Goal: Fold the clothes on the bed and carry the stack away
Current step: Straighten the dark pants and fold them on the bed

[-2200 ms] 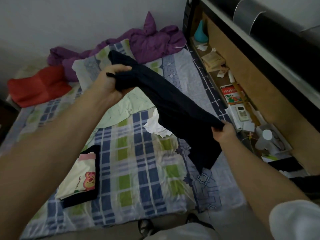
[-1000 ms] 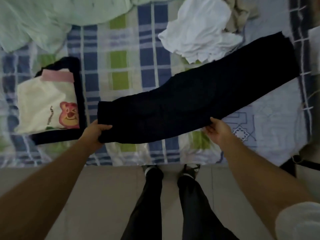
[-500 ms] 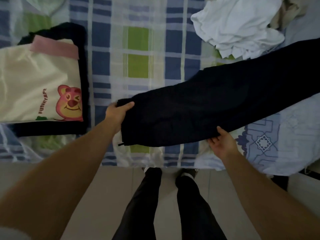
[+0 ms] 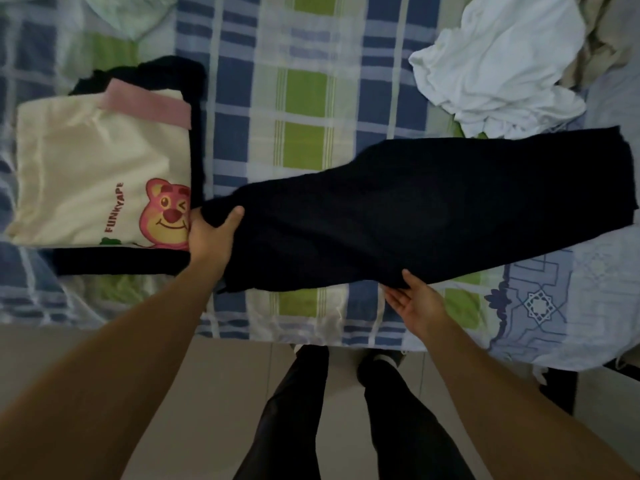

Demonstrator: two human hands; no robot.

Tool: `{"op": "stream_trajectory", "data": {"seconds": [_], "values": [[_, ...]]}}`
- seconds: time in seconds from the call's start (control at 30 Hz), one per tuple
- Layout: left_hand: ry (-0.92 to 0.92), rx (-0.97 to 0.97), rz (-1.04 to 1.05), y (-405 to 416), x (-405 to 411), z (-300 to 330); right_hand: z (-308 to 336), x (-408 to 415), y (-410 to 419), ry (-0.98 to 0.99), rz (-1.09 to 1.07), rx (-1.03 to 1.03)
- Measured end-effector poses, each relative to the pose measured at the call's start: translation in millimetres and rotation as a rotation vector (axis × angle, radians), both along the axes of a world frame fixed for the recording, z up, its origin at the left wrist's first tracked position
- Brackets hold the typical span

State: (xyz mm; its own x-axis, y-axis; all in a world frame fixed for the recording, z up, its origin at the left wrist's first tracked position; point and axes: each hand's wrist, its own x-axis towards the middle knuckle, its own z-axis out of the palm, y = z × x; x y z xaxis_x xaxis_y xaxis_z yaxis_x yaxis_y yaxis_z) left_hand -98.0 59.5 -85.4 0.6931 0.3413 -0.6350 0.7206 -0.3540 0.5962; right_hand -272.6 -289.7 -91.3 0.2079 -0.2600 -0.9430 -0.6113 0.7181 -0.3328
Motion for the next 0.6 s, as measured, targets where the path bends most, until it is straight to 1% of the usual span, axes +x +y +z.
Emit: {"op": "stream_trajectory", "data": {"seconds": [0.13,0.2,0.3,0.37,0.4,0.47,0.5,0.53,0.6], "values": [[0.047,0.093,-0.144,4,-13,-5,1,-2,-21,-0.014,-0.078,-0.003],[0.066,0.164,-0.174,6,-21,-7,5,-3,-43,-0.030,-0.102,-0.030],[0.057,0.344,-0.170,-11,-28,-3,12,-5,-88,-0.040,-0.119,-0.081],[0.025,0.464,-0.141,-36,-31,5,16,-4,-124,-0.043,-0.130,-0.120],[-0.003,0.536,-0.160,-50,-33,10,18,-4,-143,-0.041,-0.129,-0.138],[-0.077,0.681,-0.304,-81,-38,17,22,-2,-180,-0.037,-0.122,-0.163],[-0.125,0.715,-0.408,-100,-41,20,24,-1,-197,-0.036,-0.120,-0.173],[-0.180,0.714,-0.514,-122,-46,21,25,-1,-215,-0.037,-0.121,-0.179],[-0.291,0.635,-0.714,-173,-59,21,28,2,-247,-0.042,-0.122,-0.190]]}}
